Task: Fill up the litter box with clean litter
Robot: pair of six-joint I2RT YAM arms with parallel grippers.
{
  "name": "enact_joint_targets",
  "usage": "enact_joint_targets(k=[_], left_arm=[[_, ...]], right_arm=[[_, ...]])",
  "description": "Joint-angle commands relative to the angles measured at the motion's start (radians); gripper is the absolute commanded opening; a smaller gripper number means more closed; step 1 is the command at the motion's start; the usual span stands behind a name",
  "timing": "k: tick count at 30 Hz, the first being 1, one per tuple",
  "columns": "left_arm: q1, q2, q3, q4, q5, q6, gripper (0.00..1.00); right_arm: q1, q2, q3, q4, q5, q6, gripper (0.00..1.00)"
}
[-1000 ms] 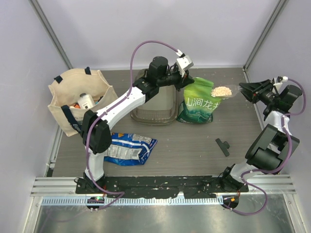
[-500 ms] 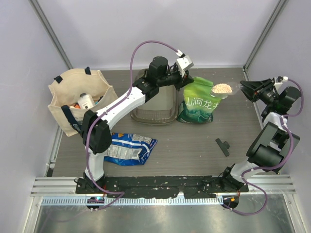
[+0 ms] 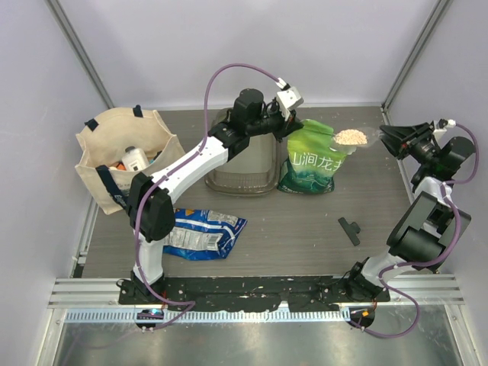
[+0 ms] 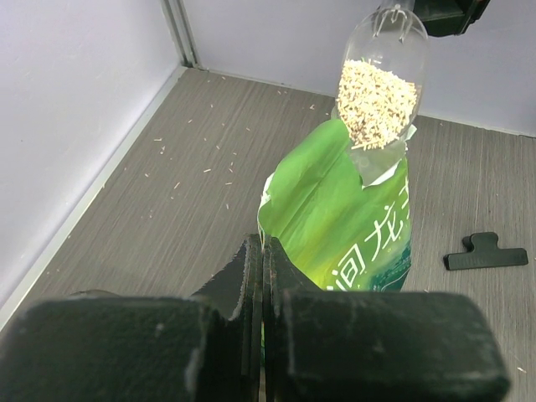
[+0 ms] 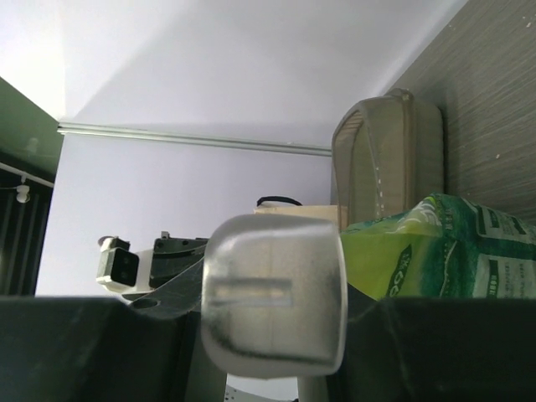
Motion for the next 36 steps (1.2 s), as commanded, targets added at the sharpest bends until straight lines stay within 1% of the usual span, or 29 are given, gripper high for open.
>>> enact_joint_targets(k=[1,3,12,13,14,16,17,19,20,22,23,27,28,31,32,33,34,35,36], left_arm=[[0.035,-0.038,0.040,0.067,-0.049,0.011,0.00],[0.035,-0.023,0.044,0.071,-0.055,0.002,0.00],[0.035,-0.001,0.074,0.074,-0.075,-0.006,0.00],[0.034,0.002,0.077,0.073,-0.075,-0.004,0.01],[0.034,0.003,0.077,0.068,-0.076,-0.004,0.12],[0.034,0.003,0.083,0.061,-0.078,-0.001,0.28],[0.034,0.002,0.084,0.058,-0.079,-0.001,0.39],[0.034,-0.004,0.081,0.051,-0.082,-0.001,0.48],[0.035,-0.009,0.078,0.050,-0.084,0.002,0.55],[0.035,-0.018,0.068,0.044,-0.089,0.006,0.59],[0.035,-0.024,0.064,0.042,-0.096,0.010,0.64],[0.035,-0.078,0.029,0.030,-0.151,0.037,0.71],[0.038,-0.092,0.008,0.030,-0.164,0.042,0.72],[0.057,-0.159,-0.047,-0.007,-0.226,0.034,0.75],[0.063,-0.179,-0.063,-0.016,-0.296,0.025,0.77],[0.070,-0.201,-0.080,-0.031,-0.331,0.014,0.77],[0.081,-0.255,-0.115,-0.066,-0.364,-0.030,0.77],[0.107,-0.283,-0.138,-0.088,-0.395,-0.042,0.80],[0.124,-0.320,-0.193,-0.109,-0.401,-0.047,0.83]], right_arm=[[-0.006,-0.009,0.016,0.212,-0.011,0.169,0.01],[-0.008,-0.015,0.033,0.217,-0.008,0.181,0.01],[0.000,-0.052,0.107,0.119,-0.003,0.155,0.01],[0.003,-0.052,0.111,0.110,-0.003,0.156,0.01],[0.009,-0.054,0.111,0.106,-0.002,0.153,0.01],[0.017,-0.054,0.119,0.093,0.006,0.151,0.01],[0.026,-0.052,0.122,0.086,0.007,0.153,0.01],[0.041,-0.054,0.133,0.073,0.026,0.151,0.01],[0.050,-0.052,0.140,0.067,0.032,0.150,0.01],[0.089,-0.051,0.165,0.048,0.055,0.150,0.01],[0.102,-0.051,0.176,0.036,0.062,0.147,0.01],[0.171,-0.041,0.263,-0.042,0.087,0.119,0.01],[0.199,-0.031,0.283,-0.086,0.090,0.113,0.01],[0.256,0.009,0.378,-0.172,0.112,0.078,0.01],[0.274,0.021,0.400,-0.185,0.116,0.067,0.01],[0.290,0.034,0.442,-0.222,0.128,0.056,0.01],[0.322,0.050,0.464,-0.242,0.135,0.049,0.01],[0.336,0.081,0.484,-0.262,0.142,0.030,0.01],[0.351,0.103,0.525,-0.292,0.153,0.023,0.01]])
